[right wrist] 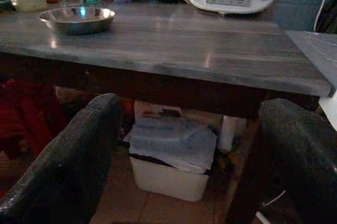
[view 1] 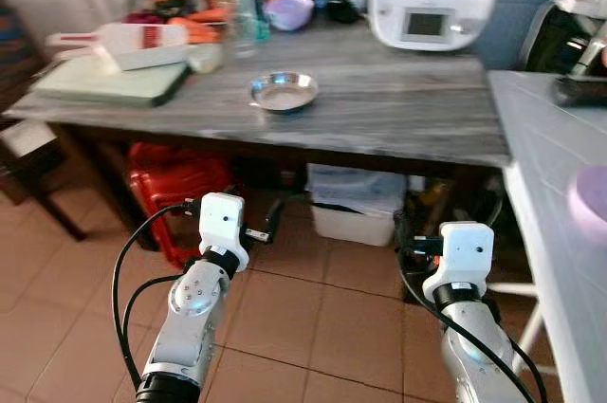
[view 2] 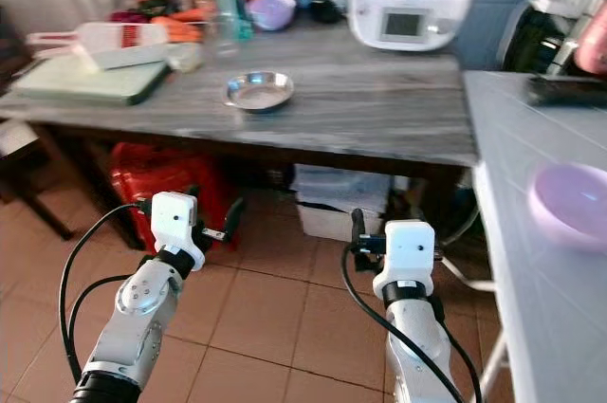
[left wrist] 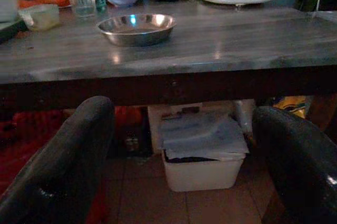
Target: Setting the table
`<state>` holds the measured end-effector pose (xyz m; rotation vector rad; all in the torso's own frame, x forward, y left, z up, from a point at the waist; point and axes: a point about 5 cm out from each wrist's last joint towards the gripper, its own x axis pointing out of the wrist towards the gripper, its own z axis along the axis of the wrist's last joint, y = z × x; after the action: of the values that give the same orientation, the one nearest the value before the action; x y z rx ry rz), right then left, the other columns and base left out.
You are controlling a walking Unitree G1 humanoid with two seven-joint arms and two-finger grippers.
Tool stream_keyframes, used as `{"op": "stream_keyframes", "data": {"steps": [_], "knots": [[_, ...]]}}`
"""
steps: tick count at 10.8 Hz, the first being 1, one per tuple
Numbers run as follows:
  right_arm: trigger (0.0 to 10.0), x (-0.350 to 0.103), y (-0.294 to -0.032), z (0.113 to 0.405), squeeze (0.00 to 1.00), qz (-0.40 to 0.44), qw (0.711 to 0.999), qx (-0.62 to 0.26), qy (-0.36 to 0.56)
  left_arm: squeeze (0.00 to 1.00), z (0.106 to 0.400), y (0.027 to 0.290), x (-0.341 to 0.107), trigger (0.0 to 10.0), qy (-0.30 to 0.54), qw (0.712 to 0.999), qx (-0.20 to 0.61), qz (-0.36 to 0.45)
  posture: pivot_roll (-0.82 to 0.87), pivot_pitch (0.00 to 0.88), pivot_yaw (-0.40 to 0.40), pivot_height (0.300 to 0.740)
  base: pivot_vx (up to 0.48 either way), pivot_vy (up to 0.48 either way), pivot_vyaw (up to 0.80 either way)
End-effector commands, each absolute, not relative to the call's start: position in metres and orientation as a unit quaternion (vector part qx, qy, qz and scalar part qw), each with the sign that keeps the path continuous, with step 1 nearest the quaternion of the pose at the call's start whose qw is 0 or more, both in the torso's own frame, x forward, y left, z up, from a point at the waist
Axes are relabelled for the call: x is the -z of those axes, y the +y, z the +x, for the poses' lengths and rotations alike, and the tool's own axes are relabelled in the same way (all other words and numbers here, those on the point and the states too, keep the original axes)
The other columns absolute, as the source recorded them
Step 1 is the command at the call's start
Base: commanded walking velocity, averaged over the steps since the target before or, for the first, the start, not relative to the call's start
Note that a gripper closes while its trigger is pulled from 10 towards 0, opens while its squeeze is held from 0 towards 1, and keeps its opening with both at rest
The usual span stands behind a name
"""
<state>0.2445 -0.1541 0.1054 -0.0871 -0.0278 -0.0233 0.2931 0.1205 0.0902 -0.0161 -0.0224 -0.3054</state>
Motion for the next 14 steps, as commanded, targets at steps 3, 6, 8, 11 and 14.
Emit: {"op": "stream_keyframes", "data": {"steps": [3,6,8,11,14], "knots": [[10.0,-0.1048,-0.1535,0.2454,0.00,-0.039,0.999,0.009,-0.011,0.00,0.2931,0.1227,-0.0930,10.0,-0.014,0.988,0.155,-0.007,-0.03,0.000,0.078,0.740,0.000,0.000,-0.46],[10.0,-0.1043,-0.1532,0.2450,0.00,-0.039,0.999,0.010,-0.011,0.00,0.2926,0.1233,-0.0924,10.0,-0.012,0.988,0.154,-0.005,-0.03,0.000,0.079,0.740,0.000,0.000,-0.80],[10.0,-0.1035,-0.1530,0.2442,0.00,-0.038,0.999,0.011,-0.009,0.00,0.2920,0.1234,-0.0919,10.0,-0.011,0.988,0.155,-0.005,-0.03,0.000,0.081,0.740,0.000,0.000,-0.71],[10.0,-0.1030,-0.1528,0.2436,0.00,-0.038,0.999,0.011,-0.008,0.00,0.2913,0.1240,-0.0908,10.0,-0.009,0.988,0.154,-0.006,-0.03,0.000,0.080,0.740,0.000,-0.171,-0.57],[10.0,-0.1021,-0.1524,0.2426,0.00,-0.037,0.999,0.011,-0.006,0.00,0.2904,0.1246,-0.0904,10.0,-0.008,0.988,0.154,-0.005,-0.03,0.000,0.082,0.740,0.000,-0.292,-0.48]]}}
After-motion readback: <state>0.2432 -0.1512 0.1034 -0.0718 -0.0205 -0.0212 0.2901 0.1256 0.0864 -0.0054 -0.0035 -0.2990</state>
